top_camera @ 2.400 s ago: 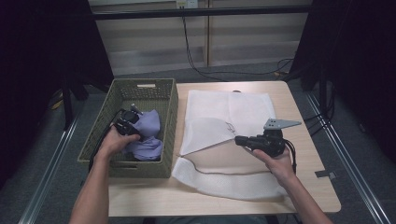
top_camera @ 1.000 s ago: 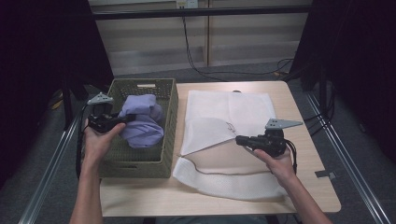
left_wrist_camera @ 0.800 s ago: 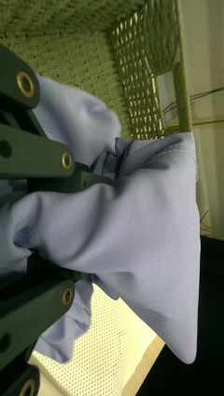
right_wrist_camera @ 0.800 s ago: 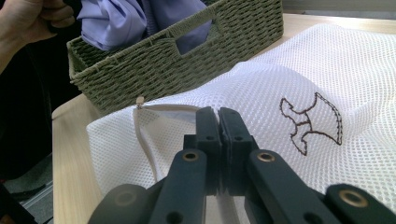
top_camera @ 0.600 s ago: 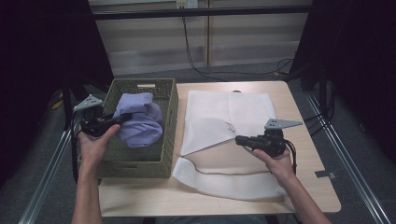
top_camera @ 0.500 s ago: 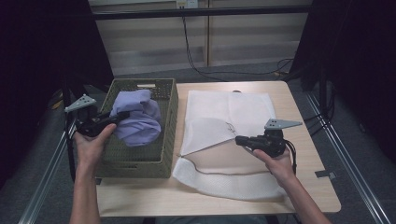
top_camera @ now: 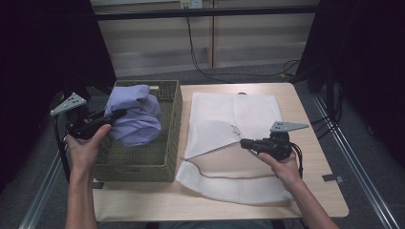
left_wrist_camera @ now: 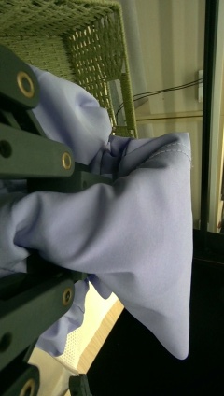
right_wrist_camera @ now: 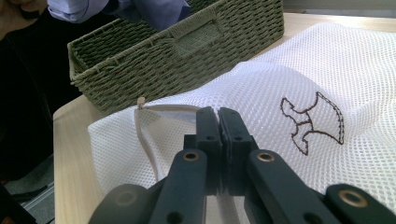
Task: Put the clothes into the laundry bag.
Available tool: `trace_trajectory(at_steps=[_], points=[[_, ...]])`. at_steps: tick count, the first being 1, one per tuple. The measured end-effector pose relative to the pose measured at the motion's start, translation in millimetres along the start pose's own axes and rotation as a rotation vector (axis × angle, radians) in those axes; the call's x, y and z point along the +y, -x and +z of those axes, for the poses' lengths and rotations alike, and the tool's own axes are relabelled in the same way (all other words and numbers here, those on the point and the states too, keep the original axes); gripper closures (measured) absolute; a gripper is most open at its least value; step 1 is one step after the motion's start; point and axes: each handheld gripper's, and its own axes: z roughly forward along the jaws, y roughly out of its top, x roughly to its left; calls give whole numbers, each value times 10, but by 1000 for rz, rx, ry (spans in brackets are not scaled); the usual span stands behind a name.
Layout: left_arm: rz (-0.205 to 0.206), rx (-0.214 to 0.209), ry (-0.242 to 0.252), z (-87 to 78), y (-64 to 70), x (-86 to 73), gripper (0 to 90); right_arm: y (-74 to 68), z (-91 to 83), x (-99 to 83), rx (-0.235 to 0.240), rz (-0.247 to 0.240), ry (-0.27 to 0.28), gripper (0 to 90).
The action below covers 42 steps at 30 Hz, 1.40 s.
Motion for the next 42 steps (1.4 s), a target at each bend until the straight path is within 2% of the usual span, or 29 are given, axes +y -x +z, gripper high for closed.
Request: trace_trajectory(at_steps=[1,5,6,10,13,16,18,26,28,30,39,42], points=[[7,-18,11,-18,19,27,699,-6,0,0,0,0,-1,880],[20,-18,24,-55,57,78,698,-11,-4,0,-6,-2,-1,880],[18,-17,34,-69,67,92,698,-11,-4,0,-6,-2,-1,880],[-8,-63,72,-118,67,126,698,-10,-16,-2,-3,5,2,879],[-4,-69,77,-143,92,142,699,-11,-15,-1,0,2,1,880],[1,-88,106,-189,154,158,699,-17,-15,5,1,2,2,880],[20,-78,113,-222,217,176,699,-18,-12,7,2,-2,5,880],[81,-100,128,-333,451,241,699,-23,-7,17,5,-5,4,879],[66,-132,153,-348,493,249,699,-25,-6,21,5,-5,2,880],[80,-127,153,-370,532,267,699,-27,-8,23,7,-8,3,879],[144,-155,168,-422,757,346,699,-20,-18,33,7,-4,7,880],[145,-169,176,-421,800,345,699,-22,-21,42,7,-3,11,880]])
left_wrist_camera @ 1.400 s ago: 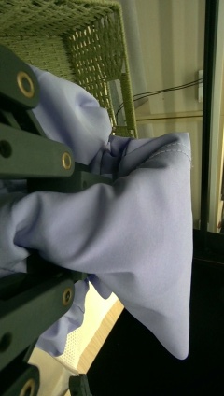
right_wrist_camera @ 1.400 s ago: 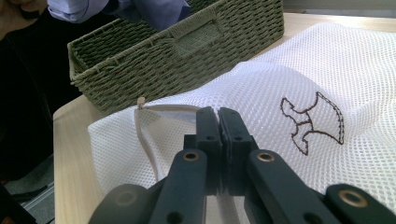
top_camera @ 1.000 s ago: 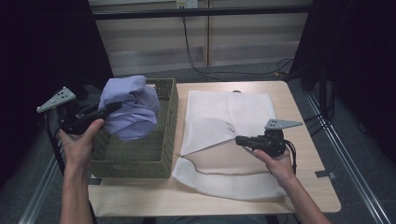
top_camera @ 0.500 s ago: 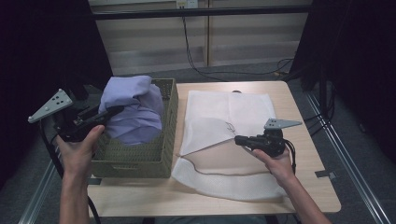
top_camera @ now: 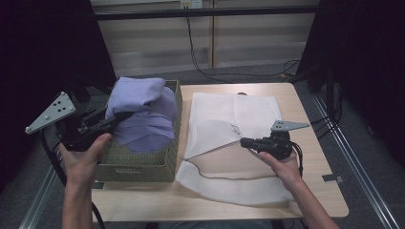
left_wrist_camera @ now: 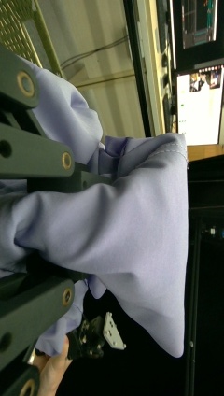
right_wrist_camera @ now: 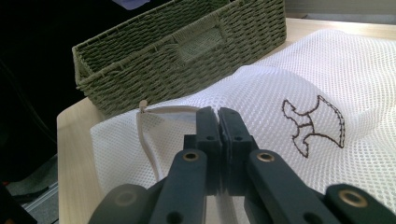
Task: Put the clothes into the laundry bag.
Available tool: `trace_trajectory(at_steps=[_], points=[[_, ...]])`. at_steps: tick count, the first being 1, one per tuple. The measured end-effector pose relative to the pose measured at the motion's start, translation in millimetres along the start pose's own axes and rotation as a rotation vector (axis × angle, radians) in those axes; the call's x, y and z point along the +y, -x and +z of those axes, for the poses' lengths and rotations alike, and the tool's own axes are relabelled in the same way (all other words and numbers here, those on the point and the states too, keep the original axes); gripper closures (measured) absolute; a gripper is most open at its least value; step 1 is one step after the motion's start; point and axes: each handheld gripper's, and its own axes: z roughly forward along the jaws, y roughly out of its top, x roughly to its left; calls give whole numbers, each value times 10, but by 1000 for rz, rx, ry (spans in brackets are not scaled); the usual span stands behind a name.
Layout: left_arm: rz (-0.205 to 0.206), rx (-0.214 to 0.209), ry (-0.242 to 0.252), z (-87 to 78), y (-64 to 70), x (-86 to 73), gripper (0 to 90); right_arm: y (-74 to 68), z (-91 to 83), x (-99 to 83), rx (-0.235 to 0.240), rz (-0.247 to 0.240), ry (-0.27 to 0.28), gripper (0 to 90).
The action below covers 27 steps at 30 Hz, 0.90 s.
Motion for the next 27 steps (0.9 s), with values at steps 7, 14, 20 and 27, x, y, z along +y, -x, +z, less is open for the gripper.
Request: trace_trajectory(at_steps=[7,14,20,27], points=[[32,-46,-7,40,178,47,698,9,-5,6,3,-3,4,880],[27,-85,-12,118,301,53,699,12,-7,7,2,0,4,880],[45,-150,-38,262,450,29,698,14,-7,14,2,-1,6,879],[46,-214,-69,402,603,-14,699,17,-23,19,0,-8,10,879]])
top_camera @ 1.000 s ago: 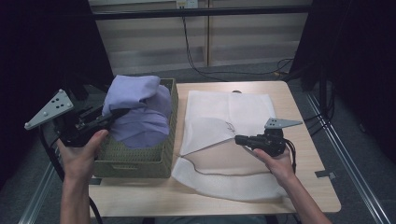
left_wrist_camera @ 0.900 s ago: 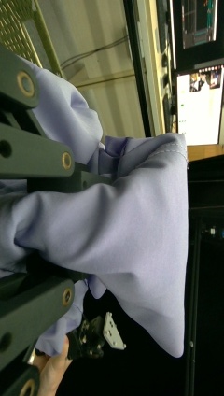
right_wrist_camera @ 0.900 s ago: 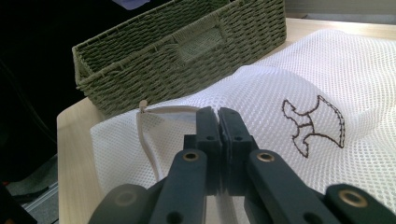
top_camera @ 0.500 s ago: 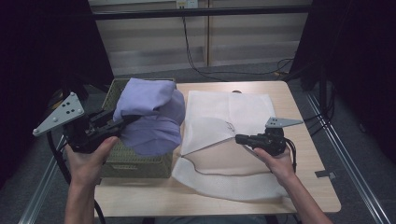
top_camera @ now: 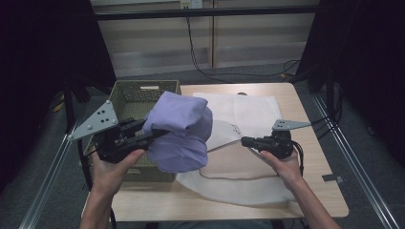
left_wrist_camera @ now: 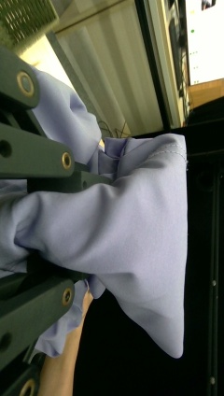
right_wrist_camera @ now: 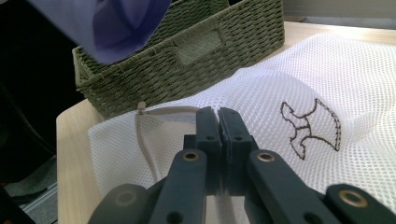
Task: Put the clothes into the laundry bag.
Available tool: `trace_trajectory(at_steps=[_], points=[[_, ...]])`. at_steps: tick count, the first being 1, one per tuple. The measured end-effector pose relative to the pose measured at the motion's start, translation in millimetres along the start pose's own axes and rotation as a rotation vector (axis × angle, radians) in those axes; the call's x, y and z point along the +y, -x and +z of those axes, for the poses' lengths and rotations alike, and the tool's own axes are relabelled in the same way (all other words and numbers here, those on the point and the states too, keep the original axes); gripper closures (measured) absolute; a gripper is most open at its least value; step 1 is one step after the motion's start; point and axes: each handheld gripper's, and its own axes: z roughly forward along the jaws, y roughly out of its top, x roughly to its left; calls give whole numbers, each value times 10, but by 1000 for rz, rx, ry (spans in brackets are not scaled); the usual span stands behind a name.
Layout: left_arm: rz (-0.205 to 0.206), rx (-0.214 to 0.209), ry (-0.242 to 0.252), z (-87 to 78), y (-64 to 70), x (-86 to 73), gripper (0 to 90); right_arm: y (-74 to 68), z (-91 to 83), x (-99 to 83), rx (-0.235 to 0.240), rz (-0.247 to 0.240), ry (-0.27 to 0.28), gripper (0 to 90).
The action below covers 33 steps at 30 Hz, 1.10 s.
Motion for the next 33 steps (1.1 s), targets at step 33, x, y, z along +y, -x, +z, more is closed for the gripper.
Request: trace_trajectory(at_steps=[33], points=[[-27,-206,-203,586,323,-339,697,-6,1,11,3,5,2,877]])
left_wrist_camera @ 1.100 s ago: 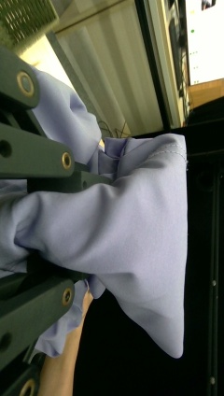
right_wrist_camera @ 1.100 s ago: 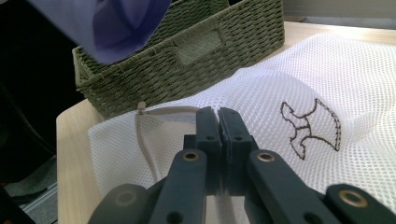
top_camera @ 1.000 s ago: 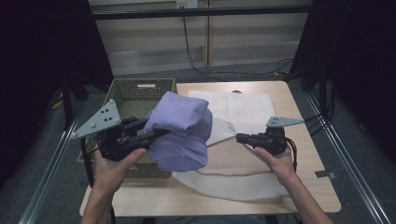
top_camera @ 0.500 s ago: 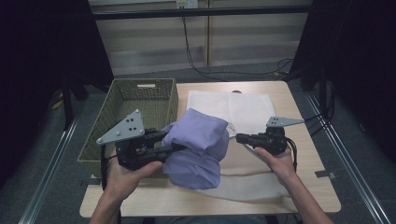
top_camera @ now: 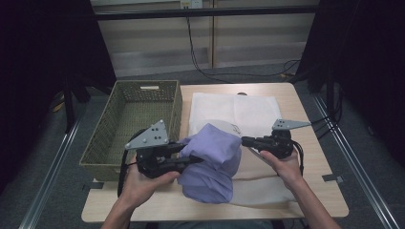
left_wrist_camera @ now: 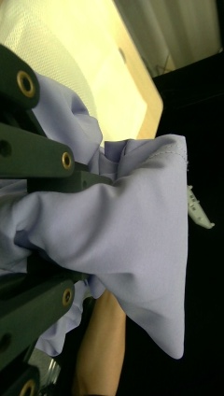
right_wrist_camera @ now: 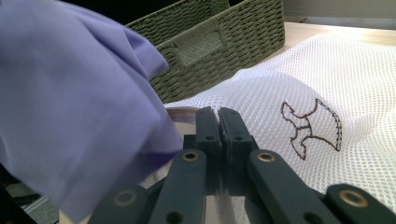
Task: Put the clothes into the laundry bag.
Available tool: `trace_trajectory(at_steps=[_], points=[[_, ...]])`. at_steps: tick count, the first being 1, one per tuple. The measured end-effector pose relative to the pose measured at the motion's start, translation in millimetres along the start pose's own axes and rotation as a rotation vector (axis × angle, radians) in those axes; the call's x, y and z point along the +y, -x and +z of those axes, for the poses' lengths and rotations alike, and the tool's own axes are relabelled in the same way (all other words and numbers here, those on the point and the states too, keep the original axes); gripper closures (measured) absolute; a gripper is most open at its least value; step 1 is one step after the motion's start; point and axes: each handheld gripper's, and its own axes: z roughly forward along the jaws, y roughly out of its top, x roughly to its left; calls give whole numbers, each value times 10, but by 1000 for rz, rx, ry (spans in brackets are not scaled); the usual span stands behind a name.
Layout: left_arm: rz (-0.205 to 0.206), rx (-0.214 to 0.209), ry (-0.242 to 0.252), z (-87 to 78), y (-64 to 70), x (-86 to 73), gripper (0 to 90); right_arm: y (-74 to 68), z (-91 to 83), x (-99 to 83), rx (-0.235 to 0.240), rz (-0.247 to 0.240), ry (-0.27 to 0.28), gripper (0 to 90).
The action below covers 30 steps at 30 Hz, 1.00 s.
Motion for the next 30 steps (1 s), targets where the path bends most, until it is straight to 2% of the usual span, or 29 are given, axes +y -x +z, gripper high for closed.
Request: trace_trajectory(at_steps=[8,11,18,25,27,30], points=[[9,-36,-53,216,60,-71,696,-10,-3,-8,5,3,-1,877],[5,-26,-57,328,74,-120,693,-12,-13,-5,9,6,3,878],[-7,-35,-47,464,50,-179,694,-5,3,-21,15,11,-3,878],[-17,-40,-8,537,-4,-152,693,-17,-8,-18,15,10,1,878],[-15,-27,-7,616,-20,-185,693,-19,-12,-19,13,10,-1,878],[-22,-39,-14,678,-43,-217,693,-13,-12,-21,17,9,-1,878]])
